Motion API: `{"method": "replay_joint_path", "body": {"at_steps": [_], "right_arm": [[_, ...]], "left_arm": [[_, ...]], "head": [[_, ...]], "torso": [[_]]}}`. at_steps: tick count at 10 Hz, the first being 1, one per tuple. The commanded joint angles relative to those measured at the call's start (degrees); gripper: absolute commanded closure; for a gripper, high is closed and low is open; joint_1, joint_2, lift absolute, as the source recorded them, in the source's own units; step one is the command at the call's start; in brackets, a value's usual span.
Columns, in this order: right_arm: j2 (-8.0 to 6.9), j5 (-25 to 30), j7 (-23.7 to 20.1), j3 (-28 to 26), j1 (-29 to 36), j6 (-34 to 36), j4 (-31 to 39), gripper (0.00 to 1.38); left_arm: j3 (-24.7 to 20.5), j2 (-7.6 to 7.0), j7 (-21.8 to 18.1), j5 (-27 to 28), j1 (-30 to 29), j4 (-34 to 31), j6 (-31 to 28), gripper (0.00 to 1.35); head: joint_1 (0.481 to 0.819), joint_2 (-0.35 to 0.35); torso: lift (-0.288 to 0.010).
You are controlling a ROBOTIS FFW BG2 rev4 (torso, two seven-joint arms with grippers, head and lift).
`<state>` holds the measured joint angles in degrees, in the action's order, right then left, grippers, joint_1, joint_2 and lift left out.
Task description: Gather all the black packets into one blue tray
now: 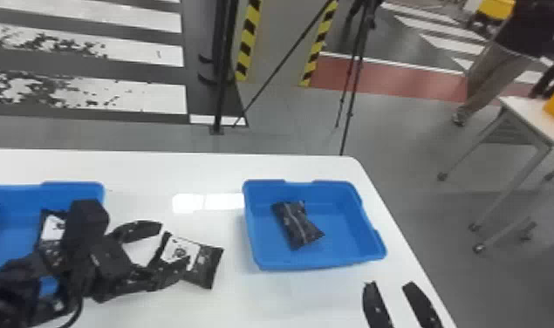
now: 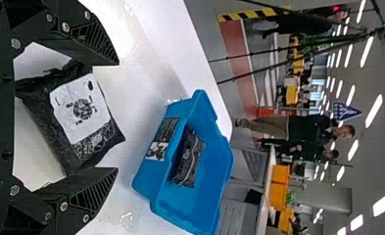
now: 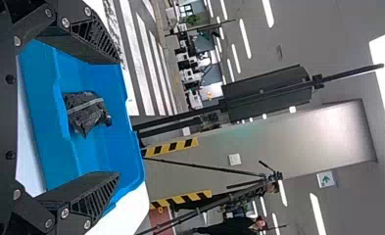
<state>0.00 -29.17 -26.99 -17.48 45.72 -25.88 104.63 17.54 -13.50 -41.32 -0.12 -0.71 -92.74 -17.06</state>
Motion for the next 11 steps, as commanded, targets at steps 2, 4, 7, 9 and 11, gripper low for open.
{"method": "replay_joint_path", "body": {"at_steps": [2,4,7,9,11], "right_arm": [[-0.05,-0.31,0.00,0.23,-0.30,0.00,-0.36,0.22],[-0.05,-0.54,0.00,0.34,-0.44,0.00,-0.64,0.22],[-0.05,-0.77,0.00,0.46,-0.58,0.00,-0.92,0.22],[-0.05,-1.00,-0.08,0.46,-0.72,0.00,-1.06,0.22],[-0.05,-1.23,-0.08,0.57,-0.58,0.00,-1.34,0.22]], "left_arm": [[8.28,-0.03,0.01,-0.11,8.03,9.84,0.75,0.28],[10.68,0.32,0.45,3.44,10.84,11.53,-1.21,0.28],[14.34,1.29,1.50,5.61,15.48,20.11,-1.78,0.71],[15.94,1.55,2.38,5.03,16.19,22.50,1.74,0.82],[14.91,1.55,2.21,6.75,15.91,22.50,5.54,1.14]], "head": [[0.695,-0.350],[0.695,-0.350],[0.695,-0.350],[0.695,-0.350],[0.695,-0.350]], "torso": [[-0.110],[-0.110],[-0.110],[-0.110],[-0.110]]}}
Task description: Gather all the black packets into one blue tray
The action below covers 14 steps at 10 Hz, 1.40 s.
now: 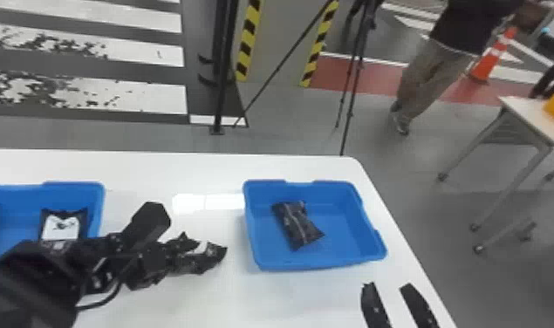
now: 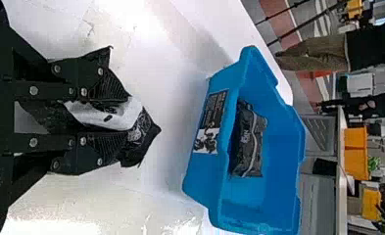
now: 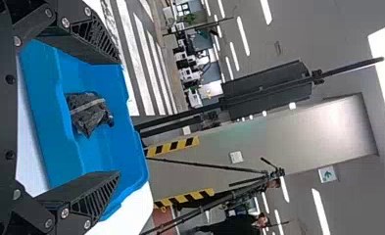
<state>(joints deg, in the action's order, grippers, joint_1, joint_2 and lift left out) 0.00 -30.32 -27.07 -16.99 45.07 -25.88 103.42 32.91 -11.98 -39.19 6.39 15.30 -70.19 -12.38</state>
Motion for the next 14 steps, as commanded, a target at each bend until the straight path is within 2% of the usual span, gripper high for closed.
{"method": "replay_joint_path", "body": {"at_steps": [1,2,3,4,6,8,9,12,13,14], "right_arm": [[-0.05,-0.18,0.00,0.08,0.07,0.00,-0.13,0.22],[-0.05,-0.41,0.00,0.08,0.21,0.00,-0.13,0.22],[-0.05,-0.53,-0.18,0.08,0.21,0.00,-0.13,0.22],[-0.05,-0.64,-0.26,0.08,0.35,0.00,-0.13,0.22],[-0.05,-0.75,-0.35,0.20,0.35,0.00,-0.13,0.22],[-0.05,-0.64,-0.35,0.54,0.07,0.00,-0.27,0.22],[-0.05,-0.64,-0.35,0.77,-0.07,0.00,-0.56,0.22],[-0.05,-0.75,-0.35,1.68,-0.92,0.00,-1.40,0.22],[-0.05,-0.75,-0.35,1.91,-1.34,0.00,-1.68,0.22],[-0.05,-0.75,-0.35,2.14,-1.48,0.00,-1.82,0.22]], "left_arm": [[-1.60,-0.06,-0.18,-0.11,-0.96,-0.05,2.68,1.20],[-3.78,-0.06,-0.62,-0.33,-1.80,-0.19,5.91,1.21],[-7.89,-0.06,-2.21,-0.79,-2.93,-1.31,9.00,1.21],[-12.57,-0.15,-3.96,-0.91,-5.03,-5.67,10.13,1.21],[-21.94,-0.76,-5.99,-0.79,-11.50,-17.49,12.66,1.21],[-34.51,-0.94,-6.42,1.61,-22.19,-32.11,9.99,1.21],[-40.45,-0.94,-6.42,1.72,-26.83,-36.61,9.99,1.21],[-52.22,-0.85,-6.86,3.32,-33.16,-38.58,11.68,1.21],[-55.19,-0.85,-6.78,5.04,-33.86,-38.30,12.38,1.17],[-56.68,-0.94,-6.16,7.32,-33.44,-37.03,13.36,0.67]], "head": [[0.695,-0.350],[0.695,-0.350],[0.695,-0.350],[0.695,-0.350],[0.695,-0.350],[0.695,-0.350],[0.695,-0.338],[0.695,-0.145],[0.695,-0.092],[0.695,-0.063]], "torso": [[-0.110],[-0.110],[-0.110],[-0.110],[-0.110],[-0.110],[-0.110],[-0.110],[-0.110],[-0.110]]}}
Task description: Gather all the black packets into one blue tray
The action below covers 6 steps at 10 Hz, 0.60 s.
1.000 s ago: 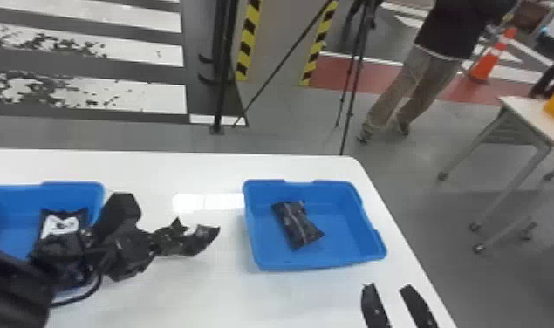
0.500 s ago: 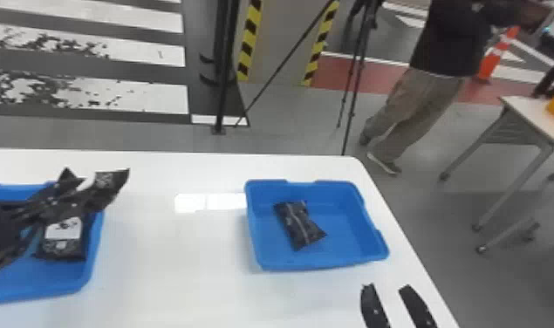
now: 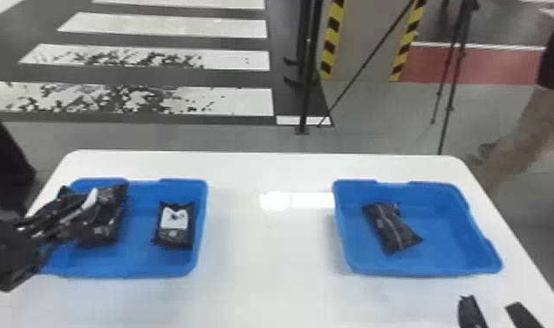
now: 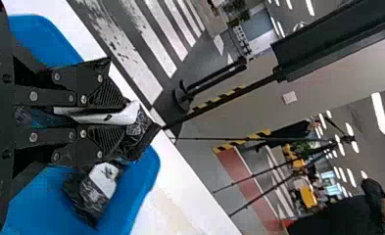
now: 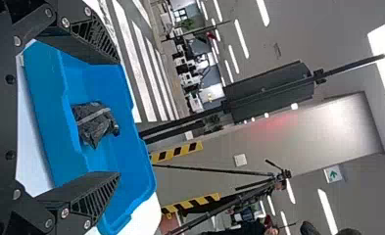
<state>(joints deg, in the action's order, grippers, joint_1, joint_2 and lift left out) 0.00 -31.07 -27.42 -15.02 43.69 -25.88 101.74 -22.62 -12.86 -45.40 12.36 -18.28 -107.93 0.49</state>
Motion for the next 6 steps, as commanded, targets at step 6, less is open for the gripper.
{"method": "replay_joint_path", "body": {"at_steps": [6], "right_arm": [[-0.05,3.65,-0.26,1.53,-4.18,5.48,2.25,0.22]], "left_arm": [[0.80,0.99,1.72,-14.41,-6.18,3.38,14.56,0.25]], "head": [[0.695,0.029]], "torso": [[-0.110]]}}
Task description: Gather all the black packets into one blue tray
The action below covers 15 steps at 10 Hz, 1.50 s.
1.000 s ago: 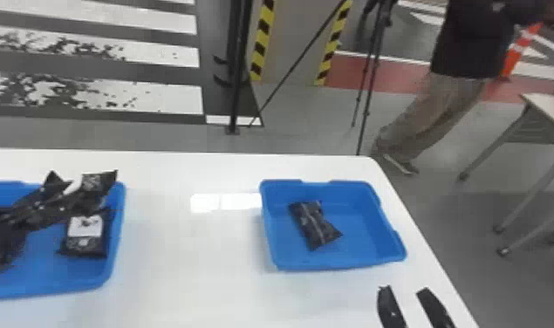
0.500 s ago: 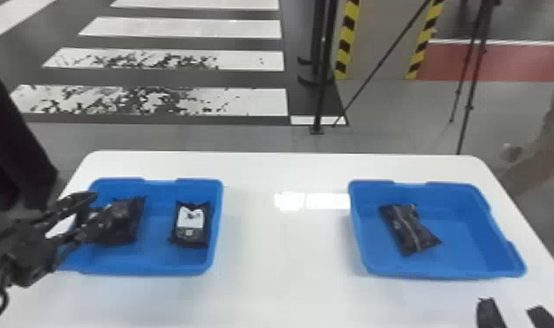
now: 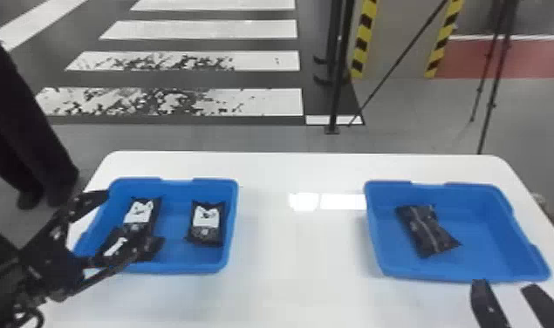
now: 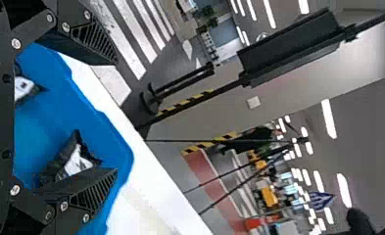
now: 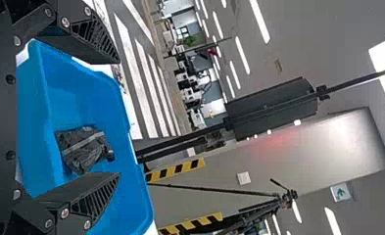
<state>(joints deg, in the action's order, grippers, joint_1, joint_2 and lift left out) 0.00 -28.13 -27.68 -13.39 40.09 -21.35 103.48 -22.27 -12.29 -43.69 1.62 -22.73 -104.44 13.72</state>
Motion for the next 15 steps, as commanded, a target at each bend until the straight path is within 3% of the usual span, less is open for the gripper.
{"method": "replay_joint_path", "body": {"at_steps": [1,4,6,9,12,15], "right_arm": [[-0.05,2.54,-0.01,-0.10,-1.14,4.05,2.76,0.22],[0.00,7.57,-0.62,-0.10,-4.66,12.48,6.14,0.22],[0.97,10.20,-0.89,-0.55,-7.05,19.65,7.83,0.22],[1.85,17.39,-3.96,-4.21,-14.78,29.64,4.73,0.23],[4.75,21.16,-6.60,-4.67,-22.94,36.67,-2.58,0.23],[6.42,24.14,-7.74,-4.78,-29.13,40.47,-9.61,0.22]], "left_arm": [[1.01,1.13,0.89,-9.16,-5.53,-1.38,2.45,0.25],[0.90,3.41,5.64,-18.41,-18.61,-10.24,3.44,0.25],[1.81,4.47,7.13,-23.44,-23.11,-11.36,3.86,0.25],[4.33,4.47,7.13,-25.72,-22.97,-11.36,2.59,0.25],[6.38,4.56,7.13,-29.27,-23.53,-11.36,3.86,0.25],[7.98,4.56,7.13,-31.44,-23.68,-11.36,3.30,0.25]], "head": [[0.695,0.016],[0.695,0.024],[0.695,0.056],[0.695,0.054],[0.695,-0.017],[0.695,-0.050]], "torso": [[-0.110],[-0.110],[-0.110],[-0.110],[-0.110],[-0.110]]}}
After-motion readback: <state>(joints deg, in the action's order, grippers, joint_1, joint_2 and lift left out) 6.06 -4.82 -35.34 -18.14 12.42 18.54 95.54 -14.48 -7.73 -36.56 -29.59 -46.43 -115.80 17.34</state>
